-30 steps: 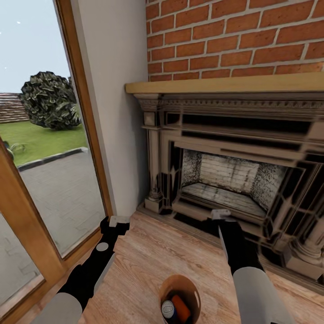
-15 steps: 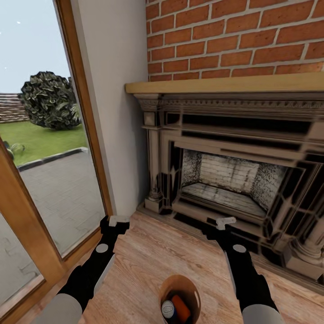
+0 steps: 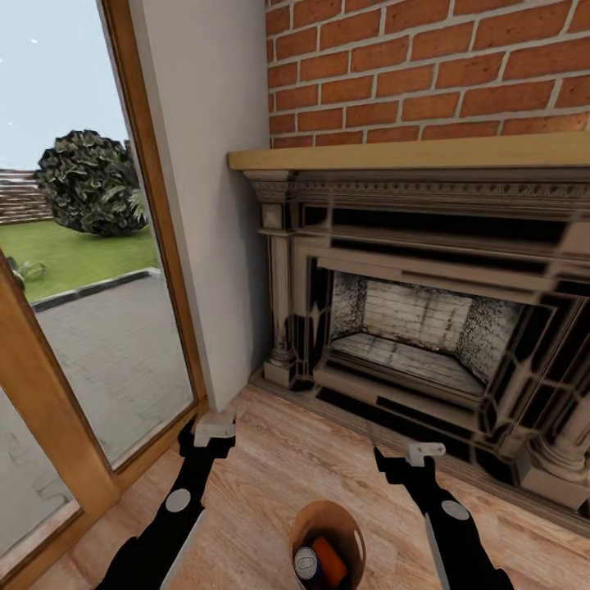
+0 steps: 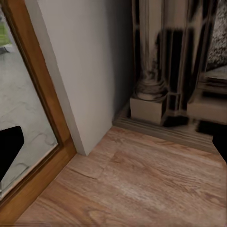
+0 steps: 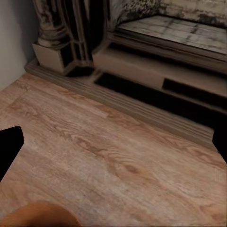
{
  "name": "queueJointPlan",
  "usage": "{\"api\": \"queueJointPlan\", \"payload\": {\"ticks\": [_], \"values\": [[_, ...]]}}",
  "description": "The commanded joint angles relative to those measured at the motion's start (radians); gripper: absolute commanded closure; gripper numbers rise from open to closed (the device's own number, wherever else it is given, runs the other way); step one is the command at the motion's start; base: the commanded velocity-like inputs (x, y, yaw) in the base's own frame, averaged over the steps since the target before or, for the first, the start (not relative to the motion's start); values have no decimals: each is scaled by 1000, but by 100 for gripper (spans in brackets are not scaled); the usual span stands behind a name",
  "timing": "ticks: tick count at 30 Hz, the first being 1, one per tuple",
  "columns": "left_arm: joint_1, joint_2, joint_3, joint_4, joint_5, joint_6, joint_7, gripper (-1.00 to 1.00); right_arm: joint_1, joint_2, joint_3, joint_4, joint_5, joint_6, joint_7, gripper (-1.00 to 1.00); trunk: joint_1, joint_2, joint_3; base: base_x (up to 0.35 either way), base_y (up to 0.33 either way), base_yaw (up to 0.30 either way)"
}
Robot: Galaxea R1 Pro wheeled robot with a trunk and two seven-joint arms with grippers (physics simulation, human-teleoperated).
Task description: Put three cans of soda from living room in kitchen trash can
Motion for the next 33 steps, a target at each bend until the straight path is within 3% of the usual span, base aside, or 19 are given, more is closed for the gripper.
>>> {"api": "queueJointPlan", "payload": {"ticks": [1, 8, 9, 11, 17, 19, 25, 33], "values": [[15, 1, 0, -10, 0, -3, 9, -100, 5, 0, -1, -1, -5, 0, 0, -100, 0, 0, 0, 0, 0, 0], [179, 10, 1, -55, -2, -59, 43, -100, 58, -1, -20, -30, -31, -5, 3, -100, 0, 0, 0, 0, 0, 0], [254, 12, 3, -54, -3, -118, 48, -100, 109, -1, -24, -70, -40, -29, 4, -100, 0, 0, 0, 0, 0, 0], [280, 15, 4, -47, -3, -147, 49, -100, 137, 0, -24, -88, -42, -37, 4, -100, 0, 0, 0, 0, 0, 0], [318, 42, 5, -3, -2, -245, 50, -100, 193, 0, -24, -115, -45, -64, 4, -100, 0, 0, 0, 0, 0, 0], [336, 61, 6, 49, 0, -315, 52, -100, 245, 0, -28, -121, -48, -137, 4, -100, 0, 0, 0, 0, 0, 0], [363, 68, 9, 129, 6, -411, 52, -100, 333, 0, -30, -121, -53, -266, 2, -100, -19, 35, 16, 0, 0, 0], [399, 71, 12, 205, 8, -486, 51, -100, 373, -1, -32, -108, -72, -306, 3, -100, -50, 91, 41, 0, 0, 0]]}}
